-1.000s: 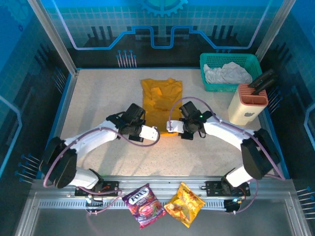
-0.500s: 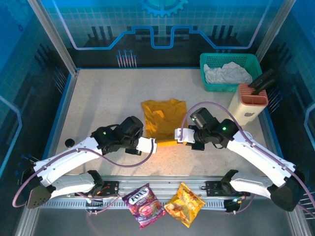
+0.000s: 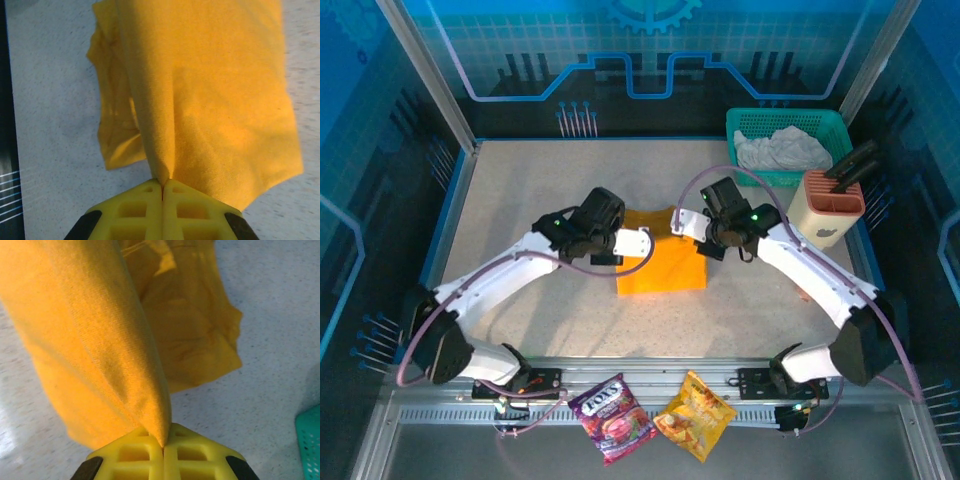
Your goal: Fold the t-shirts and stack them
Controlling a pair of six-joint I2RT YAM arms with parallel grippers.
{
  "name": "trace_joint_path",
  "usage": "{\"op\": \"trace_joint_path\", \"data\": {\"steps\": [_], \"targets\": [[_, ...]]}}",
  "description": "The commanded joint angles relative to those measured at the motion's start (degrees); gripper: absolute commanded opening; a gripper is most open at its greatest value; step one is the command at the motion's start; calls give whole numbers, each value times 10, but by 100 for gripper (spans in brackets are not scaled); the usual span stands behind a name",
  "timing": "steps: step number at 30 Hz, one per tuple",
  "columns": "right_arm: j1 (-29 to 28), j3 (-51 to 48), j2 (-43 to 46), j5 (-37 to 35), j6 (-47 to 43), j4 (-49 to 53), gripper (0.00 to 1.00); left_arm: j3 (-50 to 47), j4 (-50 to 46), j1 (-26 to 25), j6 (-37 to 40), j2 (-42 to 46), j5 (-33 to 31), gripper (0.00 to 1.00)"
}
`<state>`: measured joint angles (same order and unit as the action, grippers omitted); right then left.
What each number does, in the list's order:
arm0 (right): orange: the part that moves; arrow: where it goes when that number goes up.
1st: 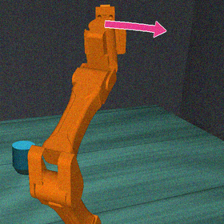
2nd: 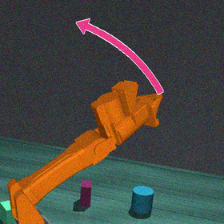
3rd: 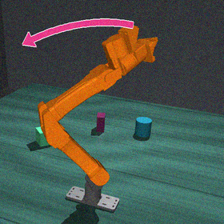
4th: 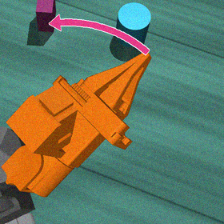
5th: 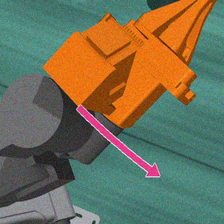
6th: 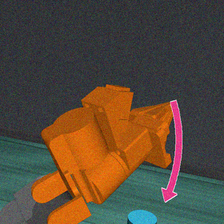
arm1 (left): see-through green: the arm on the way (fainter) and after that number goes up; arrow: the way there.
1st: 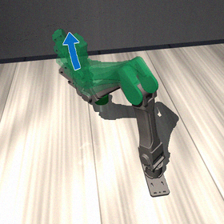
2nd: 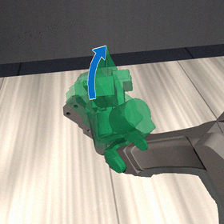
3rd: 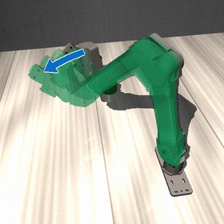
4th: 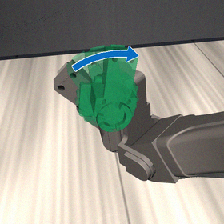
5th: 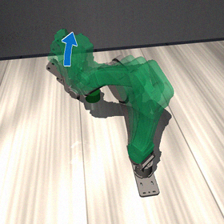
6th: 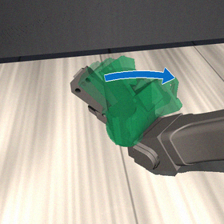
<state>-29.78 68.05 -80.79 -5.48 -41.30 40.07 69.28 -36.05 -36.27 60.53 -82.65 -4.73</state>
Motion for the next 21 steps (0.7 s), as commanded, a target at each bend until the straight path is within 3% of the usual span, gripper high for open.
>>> {"op": "trace_joint_path", "data": {"steps": [1,10,21], "targets": [[21,21,-44,5,3,-62,0,41,27,32,13,-50,10,0],[42,54,-180,-15,4,-149,0,79,117,68,13,-172,-24,0],[64,86,-269,-23,31,-208,0,87,225,79,5,-260,-58,0]]}}
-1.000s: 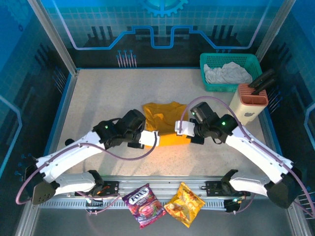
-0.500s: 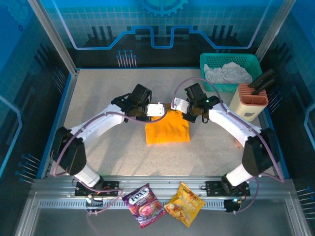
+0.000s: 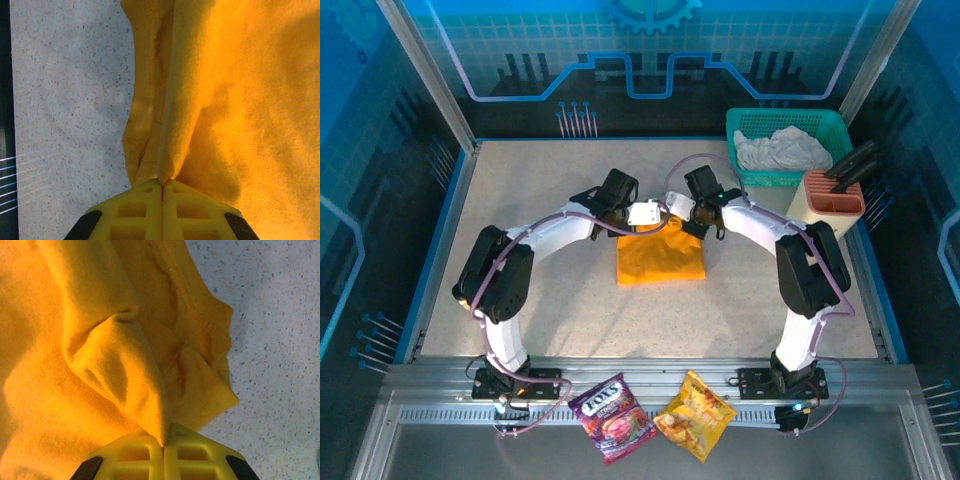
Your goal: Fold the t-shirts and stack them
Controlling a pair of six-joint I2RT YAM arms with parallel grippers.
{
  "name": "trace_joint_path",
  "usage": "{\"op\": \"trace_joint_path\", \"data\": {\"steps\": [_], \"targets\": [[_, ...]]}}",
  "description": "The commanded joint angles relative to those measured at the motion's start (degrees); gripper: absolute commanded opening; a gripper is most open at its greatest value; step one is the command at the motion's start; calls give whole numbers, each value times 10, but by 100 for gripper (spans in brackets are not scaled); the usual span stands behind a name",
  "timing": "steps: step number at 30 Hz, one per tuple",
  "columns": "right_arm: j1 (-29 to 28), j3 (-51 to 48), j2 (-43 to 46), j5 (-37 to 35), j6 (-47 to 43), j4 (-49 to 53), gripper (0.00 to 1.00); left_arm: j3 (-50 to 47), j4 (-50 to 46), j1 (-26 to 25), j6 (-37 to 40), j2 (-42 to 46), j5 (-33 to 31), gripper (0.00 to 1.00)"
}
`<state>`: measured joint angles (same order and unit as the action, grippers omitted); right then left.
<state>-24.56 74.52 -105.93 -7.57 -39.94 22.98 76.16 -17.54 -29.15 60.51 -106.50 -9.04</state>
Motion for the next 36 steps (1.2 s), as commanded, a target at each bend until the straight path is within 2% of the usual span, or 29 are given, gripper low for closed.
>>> {"op": "trace_joint_path", "data": {"steps": [1,7,9,10,11,12,13,16,19,22,24,28,33,36], "targets": [[13,24,-25,-2,18,-40,0,18,45,9,3,-27,-19,0],[19,51,-70,3,42,-50,1,2,119,11,-38,-60,-71,0],[19,55,-79,-10,68,-63,22,-5,149,10,-53,-69,-92,2],[19,53,-78,-11,80,-72,32,-8,163,11,-60,-72,-105,12],[20,48,-74,-12,95,-85,40,-11,181,10,-66,-72,-118,28],[22,44,-66,-12,112,-99,47,-18,200,10,-71,-70,-130,36],[24,41,-59,-11,130,-110,49,-23,219,10,-77,-66,-141,43],[29,35,-26,-13,184,-132,55,-48,300,11,-97,-39,-184,75],[32,36,23,-25,241,-128,59,-67,350,12,-121,5,-219,98],[34,47,81,-52,319,-85,64,-78,338,16,-173,73,-235,99],[40,81,114,-77,395,1,66,-85,303,24,-236,133,-237,99],[49,132,167,-47,472,185,60,-88,189,41,-343,231,-245,99],[42,51,268,23,547,251,58,-145,119,45,-507,367,-229,99],[32,-15,311,42,591,254,58,-133,-19,44,-645,417,-204,99]]}}
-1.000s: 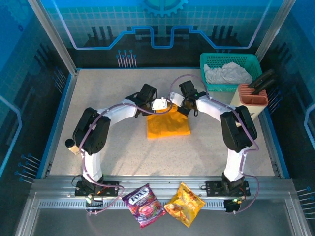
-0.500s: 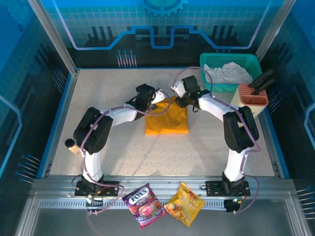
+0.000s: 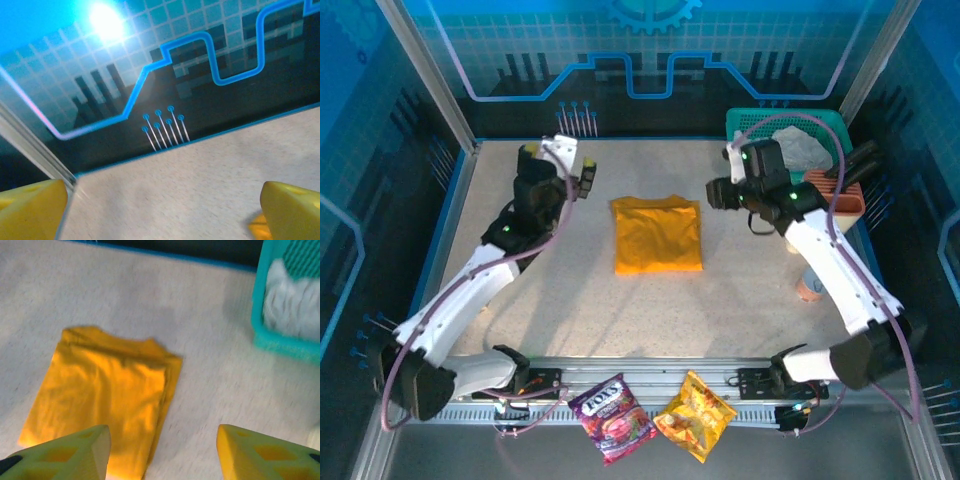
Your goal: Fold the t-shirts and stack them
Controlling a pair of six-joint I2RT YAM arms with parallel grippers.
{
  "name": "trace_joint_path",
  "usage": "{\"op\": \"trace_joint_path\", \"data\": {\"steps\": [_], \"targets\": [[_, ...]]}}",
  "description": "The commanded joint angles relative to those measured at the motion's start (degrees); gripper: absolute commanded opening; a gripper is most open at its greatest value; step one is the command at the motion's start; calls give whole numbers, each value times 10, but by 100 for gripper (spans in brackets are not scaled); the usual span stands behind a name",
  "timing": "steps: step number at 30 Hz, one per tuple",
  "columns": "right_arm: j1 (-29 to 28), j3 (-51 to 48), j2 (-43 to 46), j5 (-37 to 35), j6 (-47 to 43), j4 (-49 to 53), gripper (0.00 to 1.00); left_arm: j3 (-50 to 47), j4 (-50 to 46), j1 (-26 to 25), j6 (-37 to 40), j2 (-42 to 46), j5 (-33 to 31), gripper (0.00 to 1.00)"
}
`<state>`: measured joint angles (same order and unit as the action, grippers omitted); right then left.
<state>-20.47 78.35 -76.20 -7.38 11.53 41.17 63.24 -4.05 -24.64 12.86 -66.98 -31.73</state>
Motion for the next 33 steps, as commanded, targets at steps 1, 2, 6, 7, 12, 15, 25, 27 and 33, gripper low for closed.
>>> {"op": "trace_joint_path", "data": {"steps": [1,2,6,7,12,15,25,27,33], "targets": [[-13,-72,21,43,88,67,58,8,-204,0,-191,27,39,99],[-17,-95,28,46,100,56,58,20,-252,-1,-224,26,50,99],[-34,-155,17,57,146,14,57,12,-320,-2,-315,6,127,99],[-37,-164,9,55,155,6,58,4,-319,-3,-331,-3,150,95],[-55,-207,-53,46,203,-70,64,-14,-324,-34,-388,-79,187,74],[-57,-218,-95,44,221,-110,60,-21,-305,-51,-406,-123,196,71],[-60,-192,-220,41,240,-166,38,-8,-213,-68,-449,-283,195,50],[-59,-183,-240,45,238,-168,32,0,-200,-68,-454,-321,200,46],[-56,-163,-280,52,233,-168,19,39,-172,-67,-456,-419,222,42]]}}
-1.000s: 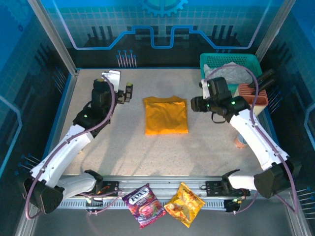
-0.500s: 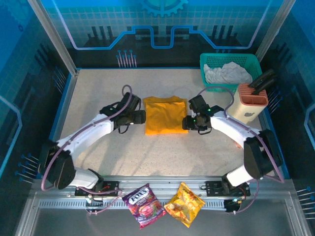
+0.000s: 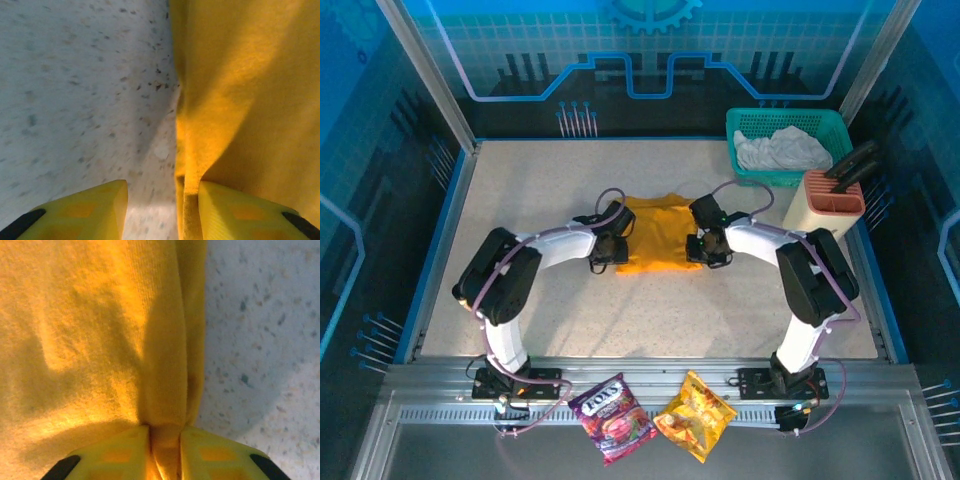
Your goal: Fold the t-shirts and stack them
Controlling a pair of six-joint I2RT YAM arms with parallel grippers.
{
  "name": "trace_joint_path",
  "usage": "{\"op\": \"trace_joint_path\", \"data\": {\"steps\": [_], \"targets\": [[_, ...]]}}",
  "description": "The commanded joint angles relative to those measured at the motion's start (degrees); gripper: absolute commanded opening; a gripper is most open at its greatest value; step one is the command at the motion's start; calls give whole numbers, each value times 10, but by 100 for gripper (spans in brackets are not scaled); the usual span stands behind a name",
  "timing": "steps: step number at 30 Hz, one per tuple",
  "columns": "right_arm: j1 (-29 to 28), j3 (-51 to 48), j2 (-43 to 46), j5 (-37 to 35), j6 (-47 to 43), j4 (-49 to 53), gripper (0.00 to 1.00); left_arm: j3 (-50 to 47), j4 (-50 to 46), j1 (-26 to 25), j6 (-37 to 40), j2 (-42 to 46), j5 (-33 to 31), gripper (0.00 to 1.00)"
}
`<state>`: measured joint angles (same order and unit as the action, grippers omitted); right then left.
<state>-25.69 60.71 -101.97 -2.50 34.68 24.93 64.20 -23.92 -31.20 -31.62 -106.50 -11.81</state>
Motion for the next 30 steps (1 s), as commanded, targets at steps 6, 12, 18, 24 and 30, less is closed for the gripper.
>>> {"op": "trace_joint_path", "data": {"steps": [6,12,18,24,30], "targets": [[9,42,-53,14,-9,-4,9,95,9,17,5,-97,23,39],[36,128,-111,25,-34,15,5,195,-34,71,44,-167,32,38],[65,281,-202,27,-62,74,2,389,-123,118,102,-265,40,38],[92,417,-293,49,-68,109,0,660,-236,152,142,-407,42,38],[112,562,-400,58,-77,152,0,859,-290,170,149,-514,59,39]]}}
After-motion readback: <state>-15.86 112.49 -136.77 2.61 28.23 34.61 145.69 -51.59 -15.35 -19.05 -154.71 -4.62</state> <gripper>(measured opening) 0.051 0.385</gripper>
